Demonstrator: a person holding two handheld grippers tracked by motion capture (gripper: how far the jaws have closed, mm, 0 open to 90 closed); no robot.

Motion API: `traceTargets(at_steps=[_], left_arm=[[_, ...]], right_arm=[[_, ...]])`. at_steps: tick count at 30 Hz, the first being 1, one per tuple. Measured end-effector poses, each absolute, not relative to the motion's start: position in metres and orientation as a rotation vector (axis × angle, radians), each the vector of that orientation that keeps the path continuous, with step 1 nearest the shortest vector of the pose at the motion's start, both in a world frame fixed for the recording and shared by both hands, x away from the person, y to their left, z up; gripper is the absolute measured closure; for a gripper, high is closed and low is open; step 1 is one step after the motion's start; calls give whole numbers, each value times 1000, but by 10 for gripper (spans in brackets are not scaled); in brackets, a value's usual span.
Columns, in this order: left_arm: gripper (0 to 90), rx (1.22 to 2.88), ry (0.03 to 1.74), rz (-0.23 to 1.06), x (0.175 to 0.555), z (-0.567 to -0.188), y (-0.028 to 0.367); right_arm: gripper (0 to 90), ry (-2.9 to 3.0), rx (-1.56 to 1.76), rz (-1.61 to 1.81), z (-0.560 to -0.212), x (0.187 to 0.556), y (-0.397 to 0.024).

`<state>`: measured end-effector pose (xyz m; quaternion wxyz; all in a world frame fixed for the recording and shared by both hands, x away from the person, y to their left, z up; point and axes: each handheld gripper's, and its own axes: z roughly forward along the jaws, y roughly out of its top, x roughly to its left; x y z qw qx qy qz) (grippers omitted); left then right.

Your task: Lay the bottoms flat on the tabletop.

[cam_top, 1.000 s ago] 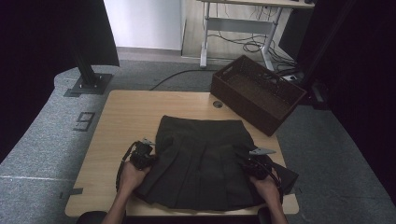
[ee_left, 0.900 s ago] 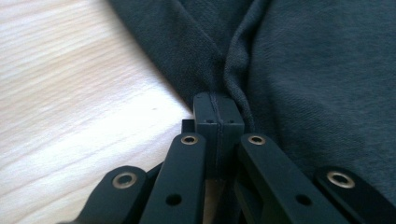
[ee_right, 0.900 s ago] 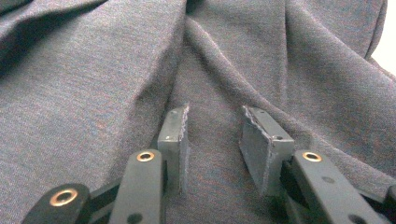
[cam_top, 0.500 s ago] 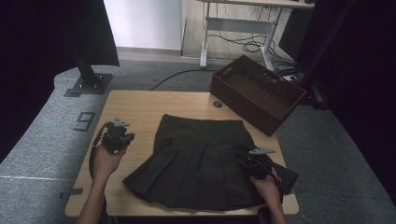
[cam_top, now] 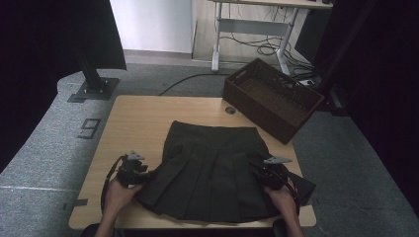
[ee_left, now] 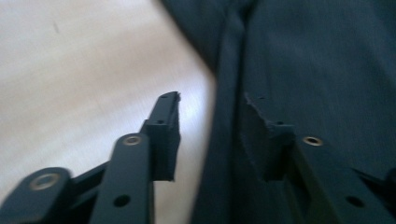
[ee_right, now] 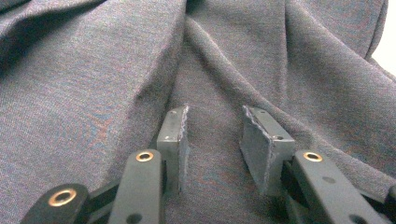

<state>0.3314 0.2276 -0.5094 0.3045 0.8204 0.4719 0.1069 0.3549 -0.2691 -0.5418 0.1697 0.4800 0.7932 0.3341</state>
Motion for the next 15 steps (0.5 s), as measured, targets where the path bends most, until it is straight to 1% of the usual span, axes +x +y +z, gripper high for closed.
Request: traceTargets(at_steps=[4, 5, 6, 8, 9, 11, 12, 14, 15], left_arm=[[510, 2199, 1290, 303, 314, -520, 233], [515, 2200, 1300, 290, 312, -524, 235], [538, 2186, 1293, 289, 309, -527, 236], [614, 2172, 1285, 283, 307, -528, 237], [675, 2179, 1284, 289, 307, -528, 236], [815, 2162, 1271, 232, 309, -529, 236], [873, 2163, 1263, 229, 309, -529, 236], [892, 2179, 1262, 228, 309, -525, 234], [893, 2160, 1249, 228, 309, -519, 234]], right_arm=[[605, 2255, 1363, 948, -542, 355, -269], [605, 2255, 1363, 947, -542, 355, -269], [605, 2255, 1363, 947, -542, 355, -269], [605, 2254, 1364, 947, -542, 355, -269], [605, 2254, 1364, 947, -542, 355, -269], [604, 2254, 1364, 946, -542, 355, -269], [605, 2253, 1365, 946, -542, 355, -269], [605, 2252, 1366, 950, -542, 355, -269], [604, 2253, 1365, 952, -542, 355, -269]])
